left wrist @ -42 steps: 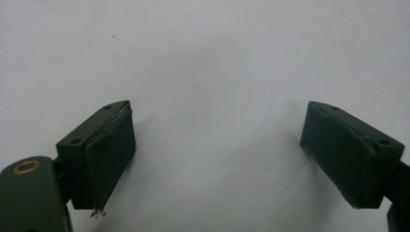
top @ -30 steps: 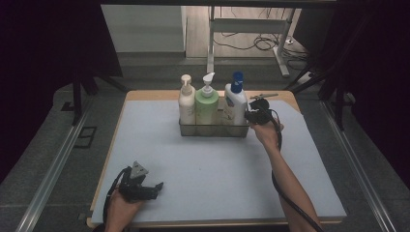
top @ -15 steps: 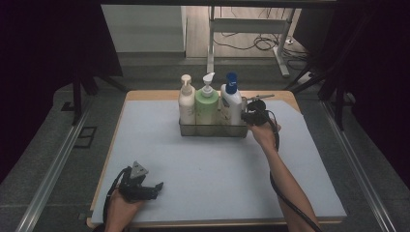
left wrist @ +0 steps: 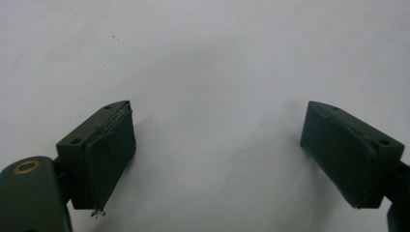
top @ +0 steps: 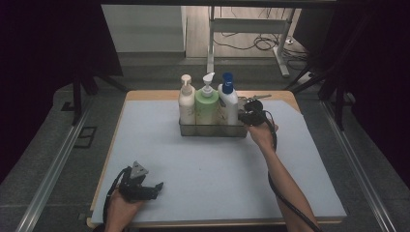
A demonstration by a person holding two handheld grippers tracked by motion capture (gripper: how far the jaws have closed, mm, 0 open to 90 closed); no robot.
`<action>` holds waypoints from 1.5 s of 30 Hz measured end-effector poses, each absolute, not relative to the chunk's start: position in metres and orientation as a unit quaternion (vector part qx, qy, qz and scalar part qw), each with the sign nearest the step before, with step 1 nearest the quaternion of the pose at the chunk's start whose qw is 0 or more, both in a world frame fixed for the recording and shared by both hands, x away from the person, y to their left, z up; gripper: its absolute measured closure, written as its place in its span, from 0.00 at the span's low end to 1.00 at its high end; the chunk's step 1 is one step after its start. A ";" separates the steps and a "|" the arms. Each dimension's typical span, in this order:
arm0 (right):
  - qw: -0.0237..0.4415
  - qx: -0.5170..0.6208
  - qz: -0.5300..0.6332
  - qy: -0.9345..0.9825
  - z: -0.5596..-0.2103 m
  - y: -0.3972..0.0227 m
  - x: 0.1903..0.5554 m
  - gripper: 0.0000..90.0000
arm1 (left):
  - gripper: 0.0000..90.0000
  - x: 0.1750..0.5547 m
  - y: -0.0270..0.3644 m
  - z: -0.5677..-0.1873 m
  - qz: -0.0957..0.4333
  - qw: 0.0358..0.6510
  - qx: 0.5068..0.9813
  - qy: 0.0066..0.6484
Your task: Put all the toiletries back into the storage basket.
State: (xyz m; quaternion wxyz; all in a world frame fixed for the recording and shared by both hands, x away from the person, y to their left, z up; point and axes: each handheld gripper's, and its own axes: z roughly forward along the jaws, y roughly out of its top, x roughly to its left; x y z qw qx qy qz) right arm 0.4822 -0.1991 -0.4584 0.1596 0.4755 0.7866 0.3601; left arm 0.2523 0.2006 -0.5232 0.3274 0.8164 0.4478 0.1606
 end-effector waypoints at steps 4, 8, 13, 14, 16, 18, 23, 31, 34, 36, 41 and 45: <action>0.154 0.477 0.363 0.786 -0.459 -0.198 0.483 0.99 | 0.13 0.252 0.201 -0.523 0.161 0.327 0.816 0.448; 0.149 0.473 0.363 0.789 -0.460 -0.196 0.482 0.99 | 0.13 0.252 0.201 -0.523 0.161 0.327 0.816 0.448; 0.148 0.465 0.361 0.795 -0.461 -0.189 0.481 0.99 | 0.13 0.252 0.201 -0.523 0.161 0.327 0.816 0.448; 0.146 0.465 0.360 0.795 -0.461 -0.188 0.480 0.99 | 0.14 0.252 0.201 -0.523 0.161 0.327 0.816 0.448; 0.143 0.464 0.362 0.796 -0.461 -0.187 0.480 0.99 | 0.13 0.252 0.201 -0.523 0.161 0.327 0.816 0.448; 0.146 0.463 0.359 0.797 -0.461 -0.185 0.479 0.99 | 0.14 0.252 0.201 -0.523 0.161 0.327 0.816 0.448; 0.143 0.463 0.361 0.797 -0.460 -0.186 0.479 0.99 | 0.13 0.252 0.201 -0.523 0.161 0.327 0.816 0.448; 0.143 0.461 0.365 0.796 -0.456 -0.187 0.477 0.99 | 0.13 0.252 0.201 -0.523 0.161 0.327 0.816 0.448; 0.144 0.459 0.367 0.796 -0.455 -0.187 0.474 0.99 | 0.13 0.252 0.201 -0.523 0.161 0.327 0.816 0.448; 0.144 0.456 0.369 0.797 -0.454 -0.187 0.473 0.99 | 0.13 0.252 0.201 -0.523 0.161 0.327 0.816 0.448; 0.142 0.450 0.372 0.799 -0.453 -0.187 0.468 0.99 | 0.13 0.252 0.201 -0.523 0.161 0.327 0.816 0.448; 0.142 0.446 0.371 0.802 -0.452 -0.186 0.466 0.99 | 0.14 0.252 0.201 -0.523 0.161 0.327 0.816 0.448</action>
